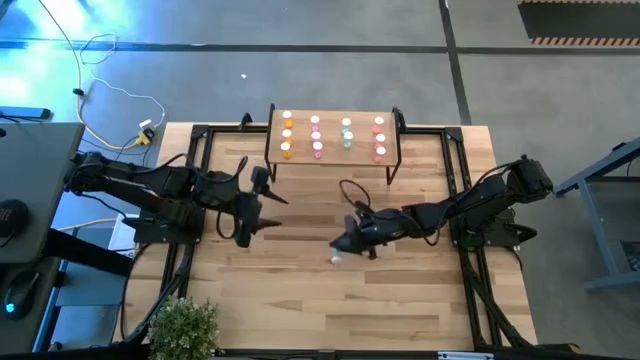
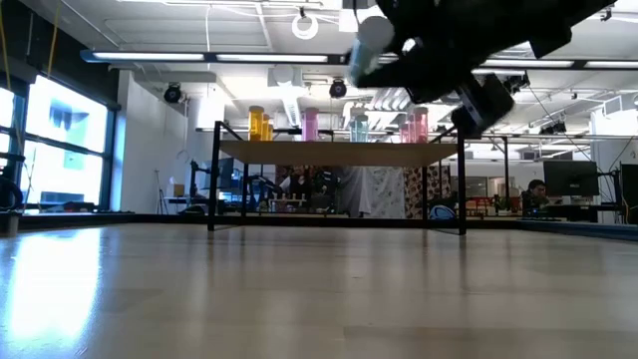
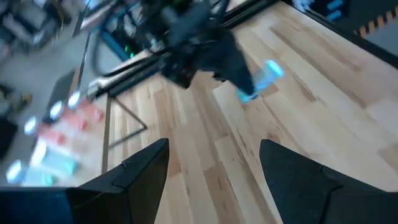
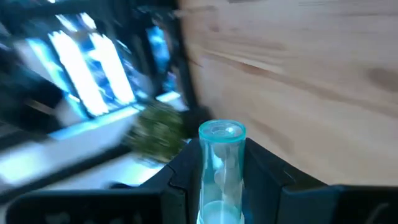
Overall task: Pick and place medicine bottles onto shelf by color
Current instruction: Put the blue medicine bottle on the shelf aligned with the other blue medicine bottles
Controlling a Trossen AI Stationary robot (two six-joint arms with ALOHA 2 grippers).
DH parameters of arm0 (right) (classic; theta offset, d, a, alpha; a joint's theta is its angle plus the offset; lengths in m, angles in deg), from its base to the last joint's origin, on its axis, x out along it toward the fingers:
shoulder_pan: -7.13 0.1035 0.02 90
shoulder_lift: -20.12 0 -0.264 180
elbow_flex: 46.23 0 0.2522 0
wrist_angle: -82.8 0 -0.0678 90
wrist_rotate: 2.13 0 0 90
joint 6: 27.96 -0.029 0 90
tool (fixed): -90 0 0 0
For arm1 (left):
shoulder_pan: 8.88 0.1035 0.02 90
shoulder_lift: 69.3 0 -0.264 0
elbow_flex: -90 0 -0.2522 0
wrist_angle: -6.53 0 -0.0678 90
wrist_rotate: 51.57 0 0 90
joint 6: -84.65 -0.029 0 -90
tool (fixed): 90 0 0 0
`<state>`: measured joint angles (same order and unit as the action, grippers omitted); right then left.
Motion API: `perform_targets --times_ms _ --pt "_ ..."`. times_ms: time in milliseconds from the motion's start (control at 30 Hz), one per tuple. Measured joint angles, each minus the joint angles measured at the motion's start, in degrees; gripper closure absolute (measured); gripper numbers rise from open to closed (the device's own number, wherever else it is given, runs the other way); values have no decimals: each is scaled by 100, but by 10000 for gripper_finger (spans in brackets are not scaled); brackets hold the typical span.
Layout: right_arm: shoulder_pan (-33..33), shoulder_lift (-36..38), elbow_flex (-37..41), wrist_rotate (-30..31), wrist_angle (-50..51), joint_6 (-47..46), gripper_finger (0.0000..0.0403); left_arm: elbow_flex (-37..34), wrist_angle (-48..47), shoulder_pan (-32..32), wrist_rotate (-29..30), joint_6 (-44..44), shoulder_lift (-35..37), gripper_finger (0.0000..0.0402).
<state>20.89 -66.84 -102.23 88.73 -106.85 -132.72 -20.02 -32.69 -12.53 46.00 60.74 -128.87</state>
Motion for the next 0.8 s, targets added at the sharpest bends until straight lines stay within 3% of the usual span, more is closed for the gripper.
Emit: perform_targets --times_ms 333,533,800 --pt "0 4 -2 731 -1313 -1358 318 0 637 -391 1 -1476 -271 158" --pt "-2 4 -4 1074 -1755 -1377 318 0 1448 -552 22 -1862 -742 158" --pt "-66 4 -4 963 -1849 -1451 318 0 2421 -720 245 -2505 -1471 158"
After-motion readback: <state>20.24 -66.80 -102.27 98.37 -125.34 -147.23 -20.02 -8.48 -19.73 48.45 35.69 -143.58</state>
